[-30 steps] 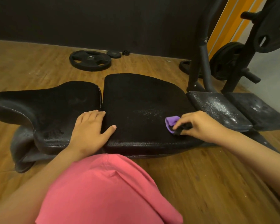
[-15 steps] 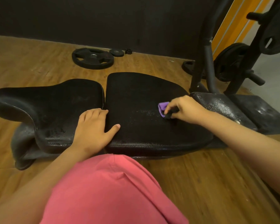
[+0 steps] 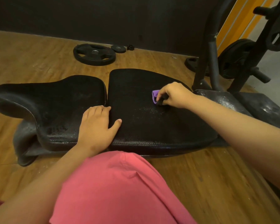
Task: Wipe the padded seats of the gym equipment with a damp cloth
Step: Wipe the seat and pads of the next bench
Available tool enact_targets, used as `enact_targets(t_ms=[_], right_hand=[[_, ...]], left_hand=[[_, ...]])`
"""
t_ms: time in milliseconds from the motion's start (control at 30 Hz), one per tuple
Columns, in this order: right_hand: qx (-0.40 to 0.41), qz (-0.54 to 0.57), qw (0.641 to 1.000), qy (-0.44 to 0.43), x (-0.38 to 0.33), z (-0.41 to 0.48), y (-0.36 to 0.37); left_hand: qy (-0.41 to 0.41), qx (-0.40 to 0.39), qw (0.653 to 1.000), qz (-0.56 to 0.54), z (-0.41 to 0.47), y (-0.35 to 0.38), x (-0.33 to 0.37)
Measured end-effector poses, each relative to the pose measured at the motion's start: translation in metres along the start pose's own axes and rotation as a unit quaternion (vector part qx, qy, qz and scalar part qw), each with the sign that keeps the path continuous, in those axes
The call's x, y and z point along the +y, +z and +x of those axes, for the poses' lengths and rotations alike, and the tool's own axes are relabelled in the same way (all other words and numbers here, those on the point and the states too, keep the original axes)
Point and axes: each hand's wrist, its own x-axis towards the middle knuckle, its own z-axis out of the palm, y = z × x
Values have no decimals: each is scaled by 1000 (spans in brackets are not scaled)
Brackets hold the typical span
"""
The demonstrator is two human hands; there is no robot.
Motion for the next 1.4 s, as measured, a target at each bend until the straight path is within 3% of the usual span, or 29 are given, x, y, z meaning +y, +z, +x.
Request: enact_targets(t_ms=[233,567,667,700,767,800,833,967,1100,1233,1400], right_hand=[[-151,-12,987,-58,-2,-76,-18],[20,-49,996,-70,-40,7,2],[17,132,987,-93,-43,-13,0],[14,253,964,-76,-41,-23,-3],[7,512,859,-6,-35,-37,-6],[-3,590,807,30,-30,-40,-5],[-13,619,783,58,-26,-42,-3],[-11,541,830,139,-12,-40,7],[-32,569,804,169,-4,-37,5],[-53,462,870,165,-5,-30,5],[-193,344,903,170,-2,-34,-7]], left_hand=[[-5,5,1000,0,2,0,2],[-7,-4,1000,-5,0,0,0],[-2,-10,1000,-7,0,-1,0],[-1,-9,1000,-7,0,-1,0],[-2,-5,1000,-9,0,0,1],[-3,-3,1000,-9,0,0,1],[-4,-1,1000,-9,0,0,1],[-3,-3,1000,-6,0,0,1],[-3,1,1000,-9,0,0,1],[-4,7,1000,-11,0,-1,2],[-3,2,1000,-13,0,-1,3]])
